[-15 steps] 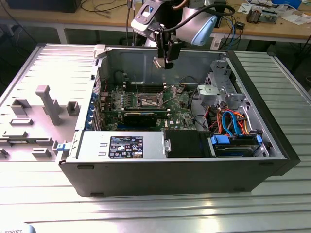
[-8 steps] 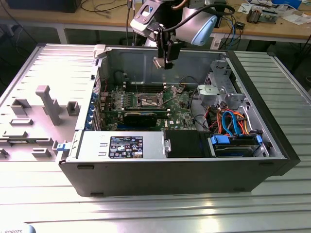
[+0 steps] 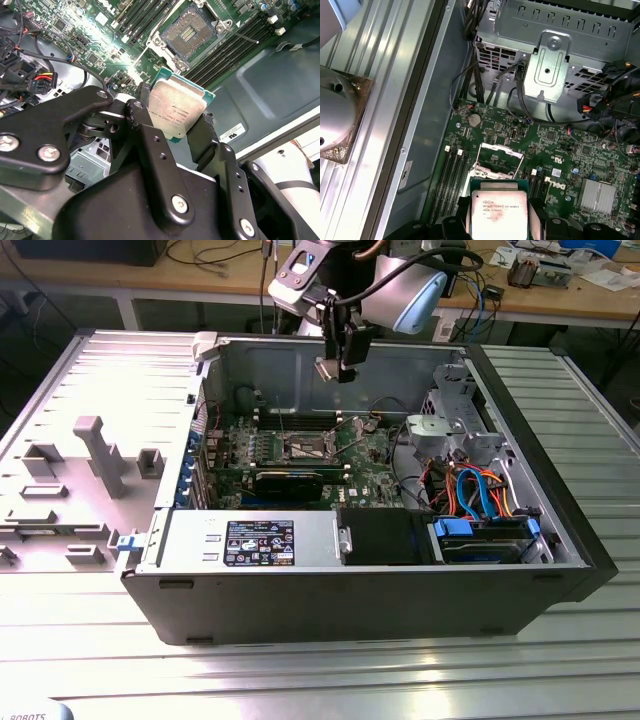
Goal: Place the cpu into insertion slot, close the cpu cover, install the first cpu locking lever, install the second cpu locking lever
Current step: 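Place the cpu into insertion slot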
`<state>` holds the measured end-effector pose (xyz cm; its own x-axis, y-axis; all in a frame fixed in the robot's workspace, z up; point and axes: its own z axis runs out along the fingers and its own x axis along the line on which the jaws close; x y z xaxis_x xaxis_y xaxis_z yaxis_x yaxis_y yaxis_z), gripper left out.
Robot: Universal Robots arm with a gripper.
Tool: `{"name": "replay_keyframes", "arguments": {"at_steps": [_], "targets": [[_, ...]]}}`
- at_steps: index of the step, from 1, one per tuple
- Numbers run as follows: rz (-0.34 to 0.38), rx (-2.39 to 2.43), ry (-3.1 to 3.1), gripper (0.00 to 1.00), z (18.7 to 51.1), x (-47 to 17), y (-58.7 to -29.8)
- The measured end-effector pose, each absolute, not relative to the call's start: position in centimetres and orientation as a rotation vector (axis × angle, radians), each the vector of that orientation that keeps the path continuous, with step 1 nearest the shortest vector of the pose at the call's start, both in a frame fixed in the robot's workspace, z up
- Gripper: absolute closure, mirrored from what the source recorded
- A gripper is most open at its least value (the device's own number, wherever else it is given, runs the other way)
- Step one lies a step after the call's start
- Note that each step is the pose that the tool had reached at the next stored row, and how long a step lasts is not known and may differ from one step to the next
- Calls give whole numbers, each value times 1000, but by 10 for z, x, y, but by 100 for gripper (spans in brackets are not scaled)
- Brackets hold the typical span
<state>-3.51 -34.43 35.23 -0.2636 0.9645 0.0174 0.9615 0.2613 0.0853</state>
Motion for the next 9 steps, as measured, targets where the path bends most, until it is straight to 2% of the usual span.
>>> {"name": "replay_keyframes", "arguments": {"at_steps": [9], "targets": [[116,2016,2353,46,348,-36,-344]]}}
